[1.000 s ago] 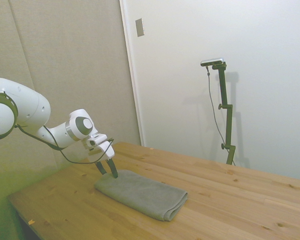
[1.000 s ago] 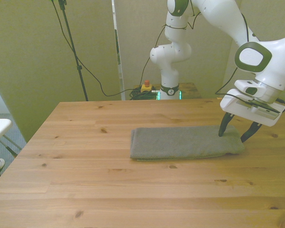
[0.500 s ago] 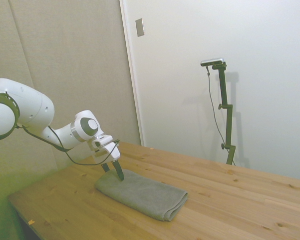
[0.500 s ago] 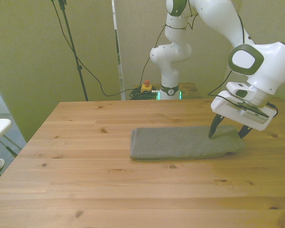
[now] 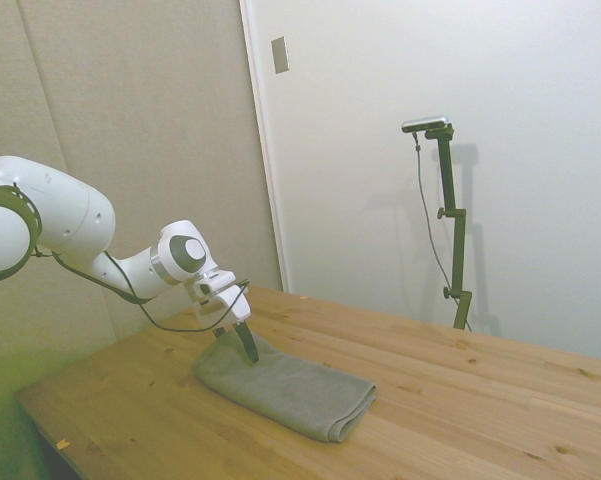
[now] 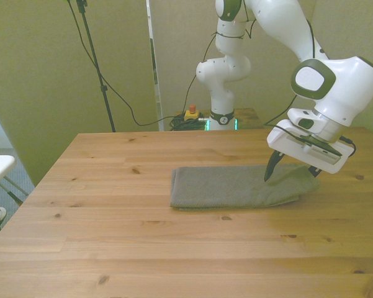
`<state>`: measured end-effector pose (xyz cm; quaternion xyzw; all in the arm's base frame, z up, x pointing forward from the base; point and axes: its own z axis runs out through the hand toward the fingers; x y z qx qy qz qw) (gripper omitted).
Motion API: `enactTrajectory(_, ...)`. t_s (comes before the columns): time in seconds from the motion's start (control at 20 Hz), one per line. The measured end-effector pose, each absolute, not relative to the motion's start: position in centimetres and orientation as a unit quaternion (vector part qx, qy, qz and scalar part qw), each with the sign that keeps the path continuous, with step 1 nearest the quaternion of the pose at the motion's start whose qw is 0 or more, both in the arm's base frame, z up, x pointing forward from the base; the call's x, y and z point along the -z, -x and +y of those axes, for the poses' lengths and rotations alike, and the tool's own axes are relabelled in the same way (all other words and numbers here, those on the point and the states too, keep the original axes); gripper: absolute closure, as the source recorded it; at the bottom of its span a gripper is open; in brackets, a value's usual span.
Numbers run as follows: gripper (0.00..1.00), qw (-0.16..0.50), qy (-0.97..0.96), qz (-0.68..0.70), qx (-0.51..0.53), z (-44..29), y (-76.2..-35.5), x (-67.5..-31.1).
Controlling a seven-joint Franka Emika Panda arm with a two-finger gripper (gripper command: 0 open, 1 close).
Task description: Fold the towel
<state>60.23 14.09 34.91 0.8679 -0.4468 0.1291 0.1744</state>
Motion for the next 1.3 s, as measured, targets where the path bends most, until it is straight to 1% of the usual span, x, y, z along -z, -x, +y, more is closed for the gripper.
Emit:
enactTrajectory(0.6,1.00,0.175,-0.870,-0.444,-0.126,14.0,-59.9,-34.2)
enactTrajectory(0.85,1.00,0.165,-0.870,-0.445,-0.132,13.3,-60.2,-34.5)
enactTrajectory(1.05,1.00,0.156,-0.868,-0.449,-0.140,12.3,-60.4,-35.7)
enactTrajectory(1.3,1.00,0.133,-0.864,-0.462,-0.148,9.2,-60.4,-39.3)
